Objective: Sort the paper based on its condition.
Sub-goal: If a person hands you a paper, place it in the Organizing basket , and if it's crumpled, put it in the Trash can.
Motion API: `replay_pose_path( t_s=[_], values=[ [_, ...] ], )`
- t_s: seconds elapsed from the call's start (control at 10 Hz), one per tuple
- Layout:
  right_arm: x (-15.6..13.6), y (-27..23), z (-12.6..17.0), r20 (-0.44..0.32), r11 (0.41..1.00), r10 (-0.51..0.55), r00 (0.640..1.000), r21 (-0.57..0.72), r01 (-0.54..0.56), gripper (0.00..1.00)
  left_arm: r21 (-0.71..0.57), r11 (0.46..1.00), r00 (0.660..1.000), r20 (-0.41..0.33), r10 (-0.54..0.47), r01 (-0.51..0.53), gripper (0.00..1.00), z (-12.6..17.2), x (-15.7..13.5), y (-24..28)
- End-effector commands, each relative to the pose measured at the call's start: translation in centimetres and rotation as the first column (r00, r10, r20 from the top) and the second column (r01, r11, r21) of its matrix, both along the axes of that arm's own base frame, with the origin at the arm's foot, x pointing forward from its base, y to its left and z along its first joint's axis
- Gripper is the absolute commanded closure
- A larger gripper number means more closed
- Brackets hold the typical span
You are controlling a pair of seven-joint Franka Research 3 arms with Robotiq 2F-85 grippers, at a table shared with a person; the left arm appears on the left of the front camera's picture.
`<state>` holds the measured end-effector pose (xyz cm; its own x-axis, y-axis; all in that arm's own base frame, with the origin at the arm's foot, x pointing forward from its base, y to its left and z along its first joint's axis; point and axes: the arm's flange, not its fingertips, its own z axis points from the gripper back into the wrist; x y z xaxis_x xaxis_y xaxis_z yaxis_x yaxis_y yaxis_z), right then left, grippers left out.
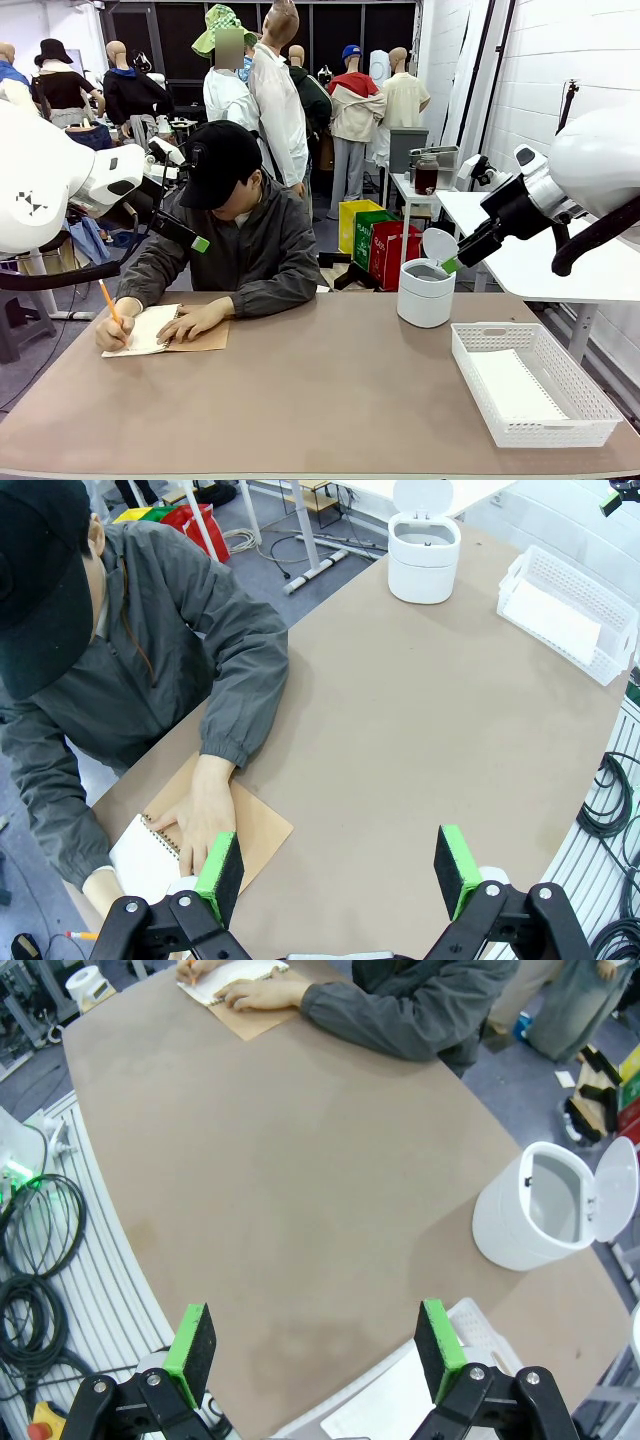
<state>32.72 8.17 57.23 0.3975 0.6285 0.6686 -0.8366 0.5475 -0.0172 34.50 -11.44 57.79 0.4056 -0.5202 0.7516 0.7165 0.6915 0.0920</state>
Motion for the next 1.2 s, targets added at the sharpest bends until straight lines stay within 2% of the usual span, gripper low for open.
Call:
replay_pose_path(
  t_s=[0.0, 1.1],
  values=[
    [0.07, 0.03, 0.08, -0.001, 1.000, 0.006, 1.000, -0.003, -0.006, 0.00, -0.002, 1.000, 1.000, -0.009, -0.002, 0.002, 0.00, 0.06, 0.03, 0.13],
    [0.07, 0.03, 0.08, -0.001, 1.000, 0.006, 1.000, -0.003, -0.006, 0.00, -0.002, 1.000, 1.000, -0.009, -0.002, 0.002, 0.00, 0.06, 0.03, 0.13]
  ],
)
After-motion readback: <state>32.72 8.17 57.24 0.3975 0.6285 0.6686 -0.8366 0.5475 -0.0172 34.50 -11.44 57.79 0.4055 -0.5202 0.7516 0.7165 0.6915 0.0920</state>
